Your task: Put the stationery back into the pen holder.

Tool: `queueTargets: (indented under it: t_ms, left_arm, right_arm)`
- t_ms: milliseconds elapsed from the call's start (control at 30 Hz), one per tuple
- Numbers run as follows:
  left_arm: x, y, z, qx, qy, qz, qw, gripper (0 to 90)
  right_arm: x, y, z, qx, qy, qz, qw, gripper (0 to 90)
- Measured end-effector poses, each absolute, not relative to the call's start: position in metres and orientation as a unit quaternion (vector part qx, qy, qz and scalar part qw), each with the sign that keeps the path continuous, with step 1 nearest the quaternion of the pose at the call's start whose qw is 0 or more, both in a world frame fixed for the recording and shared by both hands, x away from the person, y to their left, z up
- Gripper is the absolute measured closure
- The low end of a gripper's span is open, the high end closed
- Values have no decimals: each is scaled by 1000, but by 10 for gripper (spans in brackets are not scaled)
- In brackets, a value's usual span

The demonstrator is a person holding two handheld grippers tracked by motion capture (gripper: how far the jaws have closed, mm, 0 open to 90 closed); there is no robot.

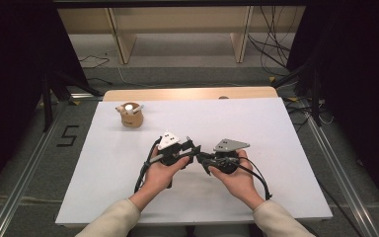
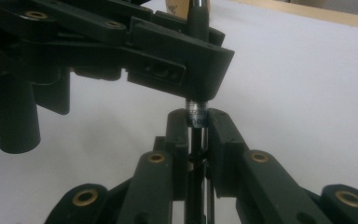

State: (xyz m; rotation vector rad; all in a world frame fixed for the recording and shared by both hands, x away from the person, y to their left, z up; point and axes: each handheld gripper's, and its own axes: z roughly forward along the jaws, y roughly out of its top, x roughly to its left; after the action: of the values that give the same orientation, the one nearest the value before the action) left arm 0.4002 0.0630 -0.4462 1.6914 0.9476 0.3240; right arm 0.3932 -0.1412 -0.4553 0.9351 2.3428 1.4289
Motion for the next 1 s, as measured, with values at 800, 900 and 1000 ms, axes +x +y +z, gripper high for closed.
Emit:
queueTargets:
  t_ms: [800, 900, 1000]
  left_arm:
    - [396, 72, -432, 713, 366, 181, 571, 794]
    - [399, 78, -430, 707, 372, 192, 570, 793]
    - [401, 87, -427, 704, 376, 202, 567, 793]
  right_arm:
    - [392, -139, -452, 306, 796, 500, 155, 578]
    - [392, -139, -452, 310, 793, 501, 156, 528]
    - [393, -141, -453, 312, 794, 497, 158, 480]
